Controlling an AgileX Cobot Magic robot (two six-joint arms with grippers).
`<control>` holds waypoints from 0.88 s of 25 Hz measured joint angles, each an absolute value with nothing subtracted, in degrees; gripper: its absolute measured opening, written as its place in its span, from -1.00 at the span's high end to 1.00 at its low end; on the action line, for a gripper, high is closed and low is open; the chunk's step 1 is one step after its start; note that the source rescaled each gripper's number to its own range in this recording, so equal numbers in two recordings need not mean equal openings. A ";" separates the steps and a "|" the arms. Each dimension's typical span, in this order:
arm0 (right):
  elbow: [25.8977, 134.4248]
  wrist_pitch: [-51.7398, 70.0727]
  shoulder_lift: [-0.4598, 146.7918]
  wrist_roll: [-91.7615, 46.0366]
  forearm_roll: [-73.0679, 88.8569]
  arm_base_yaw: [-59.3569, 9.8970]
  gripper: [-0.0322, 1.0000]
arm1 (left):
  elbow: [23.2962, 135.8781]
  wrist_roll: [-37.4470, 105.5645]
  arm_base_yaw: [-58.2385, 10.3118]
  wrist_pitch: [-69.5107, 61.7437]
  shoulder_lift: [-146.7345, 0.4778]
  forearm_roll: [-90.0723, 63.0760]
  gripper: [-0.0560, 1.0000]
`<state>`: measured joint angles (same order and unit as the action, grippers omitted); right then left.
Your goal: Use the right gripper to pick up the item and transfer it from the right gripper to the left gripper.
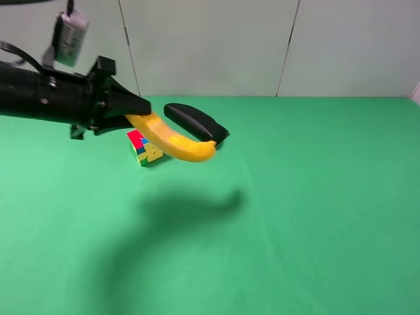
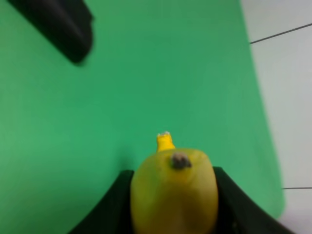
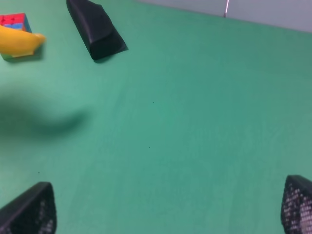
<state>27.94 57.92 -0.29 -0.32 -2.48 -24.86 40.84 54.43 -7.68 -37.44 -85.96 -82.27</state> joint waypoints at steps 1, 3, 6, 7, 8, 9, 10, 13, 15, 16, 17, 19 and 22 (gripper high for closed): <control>27.94 57.92 -0.29 -0.32 -2.48 -24.86 -1.00 | 41.78 52.15 -6.47 -37.50 -85.09 -77.91 0.89; 27.94 57.99 -0.29 -0.32 -2.48 -24.86 -1.00 | 43.98 45.33 -4.62 -37.86 -83.16 -68.77 0.89; 27.94 57.99 -0.29 -0.32 -2.48 -24.86 -1.00 | 48.45 33.88 -2.89 -39.95 -81.36 -51.69 0.89; 27.94 57.99 -0.29 -0.32 -2.48 -24.86 -1.00 | 50.14 29.75 -2.74 -40.98 -80.91 -46.69 0.89; 27.94 57.99 -0.29 -0.32 -2.48 -24.86 -1.00 | 51.76 26.38 -2.65 -41.83 -80.72 -40.84 0.89; 27.94 57.99 -0.29 -0.32 -2.48 -24.86 -1.00 | 53.24 22.58 -2.65 -42.64 -80.47 -35.49 0.89; 27.94 57.99 -0.29 -0.32 -2.48 -24.86 -1.00 | 54.37 19.13 -2.65 -43.16 -80.33 -31.40 0.89; 27.94 57.99 -0.29 -0.32 -2.48 -24.86 -1.00 | 57.42 11.87 -2.58 -43.37 -80.20 -19.29 0.89; 27.94 57.99 -0.29 -0.32 -2.48 -24.86 -1.00 | 58.21 8.52 -2.58 -42.41 -80.20 -14.06 0.89; 27.94 57.99 -0.29 -0.32 -2.48 -24.86 -1.00 | 58.34 7.33 -2.58 -42.10 -80.20 -11.78 0.89; 27.94 57.99 -0.29 -0.32 -2.48 -24.86 -1.00 | 58.39 5.82 -2.58 -42.04 -80.27 -10.04 0.89; 27.94 57.99 -0.29 -0.32 -2.48 -24.86 -1.00 | 58.46 3.42 -2.58 -41.85 -80.99 -7.03 0.89; 27.94 57.99 -0.29 -0.32 -2.48 -24.86 -1.00 | 58.46 1.78 -2.58 -40.99 -84.23 -6.00 0.89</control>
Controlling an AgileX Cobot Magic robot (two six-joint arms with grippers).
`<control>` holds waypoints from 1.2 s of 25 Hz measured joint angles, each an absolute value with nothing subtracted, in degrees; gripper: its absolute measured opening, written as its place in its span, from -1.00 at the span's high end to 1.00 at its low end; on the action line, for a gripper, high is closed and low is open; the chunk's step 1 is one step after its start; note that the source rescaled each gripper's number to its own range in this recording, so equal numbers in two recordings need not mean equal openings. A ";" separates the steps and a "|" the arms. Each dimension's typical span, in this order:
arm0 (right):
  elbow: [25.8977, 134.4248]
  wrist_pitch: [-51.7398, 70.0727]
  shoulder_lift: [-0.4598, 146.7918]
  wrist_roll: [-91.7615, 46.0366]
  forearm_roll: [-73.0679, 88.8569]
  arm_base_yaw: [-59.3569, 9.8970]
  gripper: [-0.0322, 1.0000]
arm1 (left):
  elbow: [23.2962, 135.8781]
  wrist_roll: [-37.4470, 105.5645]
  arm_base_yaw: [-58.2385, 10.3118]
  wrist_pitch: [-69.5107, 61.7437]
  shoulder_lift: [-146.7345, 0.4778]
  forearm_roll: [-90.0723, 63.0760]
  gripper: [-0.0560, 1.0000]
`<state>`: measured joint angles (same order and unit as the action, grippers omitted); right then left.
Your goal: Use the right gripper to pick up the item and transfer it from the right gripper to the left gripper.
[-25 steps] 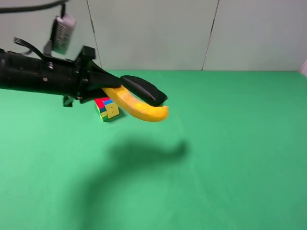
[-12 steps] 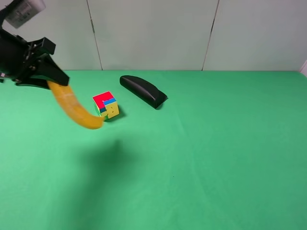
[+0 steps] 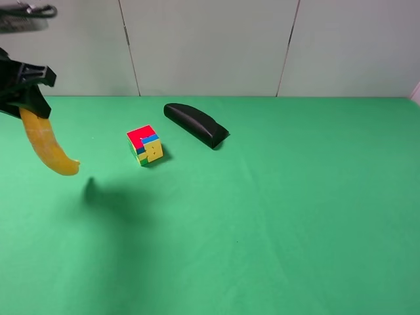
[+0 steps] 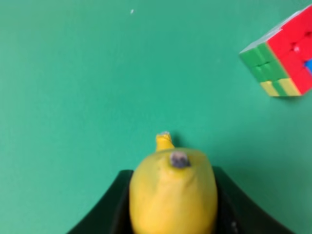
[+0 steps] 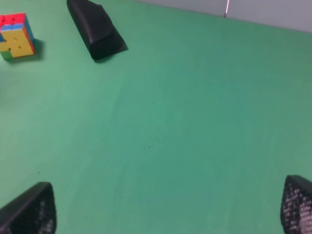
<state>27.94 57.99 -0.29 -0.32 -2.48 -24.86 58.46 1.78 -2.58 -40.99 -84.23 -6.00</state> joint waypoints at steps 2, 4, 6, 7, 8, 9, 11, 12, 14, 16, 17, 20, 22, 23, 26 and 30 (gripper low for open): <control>27.94 57.99 -0.29 -0.32 -2.48 -24.86 -1.00 | 58.46 1.62 -2.58 -38.73 -86.67 -6.00 0.89; 27.94 57.99 -0.29 -0.32 -2.48 -24.86 -1.00 | 58.46 1.75 -3.17 -35.76 -88.54 -6.06 0.89; 27.94 57.94 -0.29 -0.32 -2.48 -24.86 -1.00 | 58.46 2.49 -4.31 -32.50 -89.79 -6.45 0.89; 27.94 57.94 -0.29 -0.32 -2.48 -24.86 -1.00 | 58.46 2.70 -5.12 -31.32 -90.19 -6.65 0.89; 27.94 57.94 -0.29 -0.32 -2.48 -24.86 -1.00 | 58.46 2.91 -5.87 -30.09 -90.27 -6.79 0.89; 27.94 57.94 -0.29 -0.32 -2.48 -24.86 -1.00 | 58.46 3.04 -6.51 -29.04 -90.32 -6.92 0.89; 27.94 57.94 -0.29 -0.32 -2.48 -24.86 -1.00 | 58.46 3.16 -7.18 -27.75 -90.32 -7.21 0.89; 27.94 57.94 -0.29 -0.32 -2.48 -24.86 -1.00 | 58.46 3.16 -7.24 -27.10 -90.32 -7.21 0.89; 27.94 57.94 -0.29 -0.32 -2.48 -24.86 -1.00 | 58.46 3.37 -7.30 -26.05 -90.32 -7.15 0.89; 27.94 57.94 -0.29 -0.32 -2.48 -24.86 -1.00 | 58.46 3.96 -7.30 -24.65 -90.32 -7.04 0.89; 27.94 57.94 -0.29 -0.32 -2.48 -24.86 -1.00 | 58.46 4.40 -7.30 -23.87 -90.32 -7.04 0.89; 27.94 57.94 -0.29 -0.32 -2.48 -24.86 -1.00 | 58.46 5.22 -7.30 -22.10 -90.32 -7.04 0.89; 27.94 57.94 -0.29 -0.32 -2.48 -24.86 -1.00 | 58.46 5.40 -7.30 -21.30 -90.32 -7.04 0.89; 27.94 57.94 -0.29 -0.32 -2.48 -24.86 -1.00 | 58.46 5.45 -7.30 -21.17 -90.32 -7.04 0.89; 27.94 57.94 -0.29 -0.32 -2.48 -24.86 -1.00 | 58.46 5.51 -7.30 -21.02 -90.32 -7.04 0.89; 27.94 57.94 -0.29 -0.32 -2.48 -24.86 -1.00 | 58.46 5.51 -7.30 -21.02 -90.32 -7.04 0.89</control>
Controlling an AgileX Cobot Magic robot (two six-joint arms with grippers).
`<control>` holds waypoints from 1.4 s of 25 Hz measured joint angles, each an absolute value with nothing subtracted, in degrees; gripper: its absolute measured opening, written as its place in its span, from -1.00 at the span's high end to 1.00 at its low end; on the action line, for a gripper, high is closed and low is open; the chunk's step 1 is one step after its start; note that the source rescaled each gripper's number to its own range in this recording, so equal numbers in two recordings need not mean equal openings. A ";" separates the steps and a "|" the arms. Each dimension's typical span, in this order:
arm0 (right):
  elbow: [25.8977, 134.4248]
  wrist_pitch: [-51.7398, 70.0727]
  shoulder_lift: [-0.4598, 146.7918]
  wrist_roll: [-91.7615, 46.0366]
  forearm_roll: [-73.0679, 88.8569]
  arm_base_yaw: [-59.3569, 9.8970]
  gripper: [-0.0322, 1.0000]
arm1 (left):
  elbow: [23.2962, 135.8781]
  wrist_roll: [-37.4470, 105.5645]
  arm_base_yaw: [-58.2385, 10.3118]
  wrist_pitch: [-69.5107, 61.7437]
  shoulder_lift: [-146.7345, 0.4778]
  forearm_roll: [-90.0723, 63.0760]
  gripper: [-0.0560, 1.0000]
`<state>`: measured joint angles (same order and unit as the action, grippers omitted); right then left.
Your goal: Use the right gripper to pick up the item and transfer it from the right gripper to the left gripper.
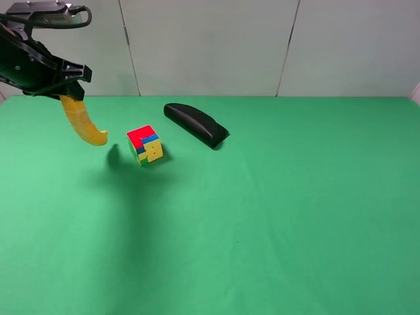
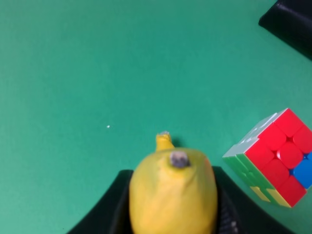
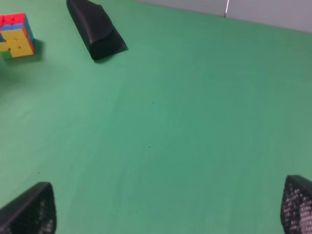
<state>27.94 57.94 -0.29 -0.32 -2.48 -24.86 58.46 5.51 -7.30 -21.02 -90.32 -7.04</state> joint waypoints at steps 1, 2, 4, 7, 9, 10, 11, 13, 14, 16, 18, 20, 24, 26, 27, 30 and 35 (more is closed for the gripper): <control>27.94 57.94 -0.29 -0.32 -2.48 -24.86 -1.00 | 58.46 5.51 -7.30 -21.02 -90.32 -7.04 0.87; 27.94 57.94 -0.29 -0.32 -2.48 -24.86 -1.00 | 58.46 5.51 -7.30 -21.02 -90.32 -7.04 0.74; 27.94 57.94 -0.29 -0.32 -2.48 -24.86 -1.00 | 58.46 5.57 -7.30 -20.81 -90.32 -7.04 0.05; 27.94 57.94 -0.29 -0.32 -2.48 -24.86 -1.00 | 58.46 5.57 -7.30 -20.54 -90.32 -7.04 -0.73; 27.94 57.94 -0.29 -0.32 -2.48 -24.86 -1.00 | 58.46 5.57 -7.30 -20.54 -90.32 -7.09 -0.88; 27.94 57.94 -0.29 -0.32 -2.48 -24.86 -1.00 | 58.46 5.57 -7.30 -20.54 -90.32 -7.09 -0.92; 27.94 57.94 -0.29 -0.32 -2.48 -24.86 -1.00 | 58.46 5.57 -7.30 -20.54 -90.32 -7.09 -0.95; 27.94 57.94 -0.29 -0.32 -2.48 -24.86 -1.00 | 58.46 5.67 -7.30 -20.54 -90.32 -7.09 -0.98; 27.94 57.94 -0.29 -0.32 -2.48 -24.86 -1.00 | 58.46 5.67 -7.30 -20.54 -90.32 -7.09 -0.98; 27.94 57.94 -0.29 -0.32 -2.48 -24.86 -1.00 | 58.46 5.67 -7.30 -20.54 -90.32 -7.09 -0.99; 27.94 57.94 -0.29 -0.32 -2.48 -24.86 -1.00 | 58.46 5.67 -7.30 -20.54 -90.32 -7.09 -0.99; 27.94 57.94 -0.29 -0.32 -2.48 -24.86 -1.00 | 58.46 5.67 -7.30 -20.54 -90.32 -7.09 -0.99; 27.94 57.94 -0.29 -0.32 -2.48 -24.86 -1.00 | 58.46 5.67 -7.30 -20.54 -90.32 -7.09 -0.99; 27.94 57.94 -0.29 -0.32 -2.48 -24.86 -1.00 | 58.46 5.67 -7.30 -20.54 -90.32 -7.09 -0.99; 27.94 57.94 -0.29 -0.32 -2.48 -24.86 -1.00 | 58.46 5.67 -7.30 -20.54 -90.32 -7.09 -0.99; 27.94 57.94 -0.29 -0.32 -2.48 -24.86 -1.00 | 58.46 5.67 -7.30 -20.54 -90.32 -7.09 -0.99; 27.94 57.94 -0.29 -0.32 -2.48 -24.86 -1.00 | 58.46 5.73 -7.30 -20.59 -89.34 -7.09 -0.99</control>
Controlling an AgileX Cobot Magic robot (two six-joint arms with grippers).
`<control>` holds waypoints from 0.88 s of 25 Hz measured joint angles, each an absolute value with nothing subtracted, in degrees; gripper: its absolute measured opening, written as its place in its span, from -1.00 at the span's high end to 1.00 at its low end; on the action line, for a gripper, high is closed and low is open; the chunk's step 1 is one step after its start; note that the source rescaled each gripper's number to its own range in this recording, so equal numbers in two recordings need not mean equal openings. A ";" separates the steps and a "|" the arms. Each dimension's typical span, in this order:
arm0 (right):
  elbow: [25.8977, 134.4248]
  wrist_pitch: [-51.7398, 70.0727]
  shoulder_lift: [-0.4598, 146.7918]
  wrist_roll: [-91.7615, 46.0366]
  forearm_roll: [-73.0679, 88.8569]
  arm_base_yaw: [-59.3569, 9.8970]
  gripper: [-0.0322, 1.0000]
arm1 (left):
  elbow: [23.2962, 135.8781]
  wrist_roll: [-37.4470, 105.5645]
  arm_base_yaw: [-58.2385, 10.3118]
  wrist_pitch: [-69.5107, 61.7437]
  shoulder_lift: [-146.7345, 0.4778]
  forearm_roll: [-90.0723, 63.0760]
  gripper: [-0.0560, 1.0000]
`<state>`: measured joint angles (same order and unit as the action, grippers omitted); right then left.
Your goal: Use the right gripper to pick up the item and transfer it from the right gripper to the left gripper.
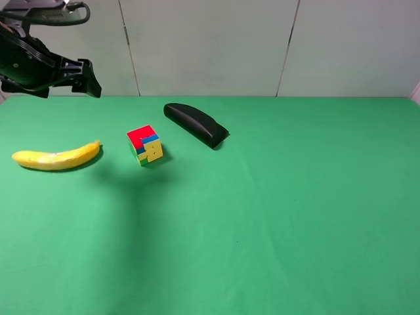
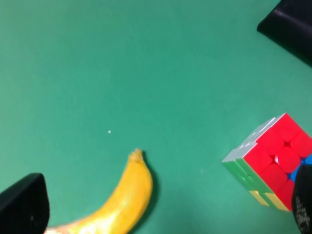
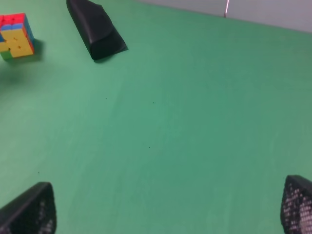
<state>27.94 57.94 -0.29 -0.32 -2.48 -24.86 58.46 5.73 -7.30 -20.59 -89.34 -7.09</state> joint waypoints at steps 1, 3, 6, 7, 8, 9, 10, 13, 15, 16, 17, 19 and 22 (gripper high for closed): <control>27.94 57.94 -0.29 -0.32 -2.48 -24.86 -1.00 | 58.46 5.79 -7.30 -20.65 -88.87 -7.09 -0.99; 27.94 57.94 -0.29 -0.32 -2.48 -24.86 -1.00 | 58.46 5.86 -7.30 -20.65 -87.95 -7.09 -0.99; 27.94 57.94 -0.29 -0.32 -2.48 -24.86 -1.00 | 58.46 5.91 -7.30 -21.53 -86.95 -7.09 -0.99; 27.94 57.94 -0.29 -0.32 -2.48 -24.86 -1.00 | 58.46 5.91 -7.30 -21.96 -86.75 -7.09 -0.99; 27.94 57.94 -0.29 -0.32 -2.48 -24.86 -1.00 | 58.46 5.91 -7.30 -22.49 -86.22 -7.09 -0.99; 27.94 57.94 -0.29 -0.32 -2.48 -24.86 -1.00 | 58.46 5.91 -7.30 -23.24 -85.64 -7.09 -0.99; 27.94 57.94 -0.29 -0.32 -2.48 -24.86 -1.00 | 58.46 5.91 -7.30 -23.92 -84.96 -7.04 -0.99; 27.94 57.94 -0.29 -0.32 -2.48 -24.86 -1.00 | 58.46 5.92 -7.30 -26.78 -82.35 -6.92 -0.99; 27.94 57.94 -0.29 0.00 -2.48 -24.86 -1.00 | 58.46 5.92 -7.30 -28.55 -80.22 -6.85 -0.99; 27.94 57.94 -0.29 -0.32 -2.48 -24.86 -1.00 | 58.46 5.92 -7.30 -29.45 -78.85 -6.85 -0.99; 27.94 57.94 -0.29 -0.32 -2.48 -24.86 -1.00 | 58.46 5.92 -7.30 -30.22 -77.36 -6.85 -0.99; 27.94 57.94 -0.29 -0.32 -2.48 -24.86 -1.00 | 58.46 5.92 -7.30 -32.08 -74.38 -6.80 -0.99; 27.94 57.94 -0.29 -0.32 -2.48 -24.86 -1.00 | 58.46 5.40 -7.30 -35.38 -69.31 -5.39 -0.99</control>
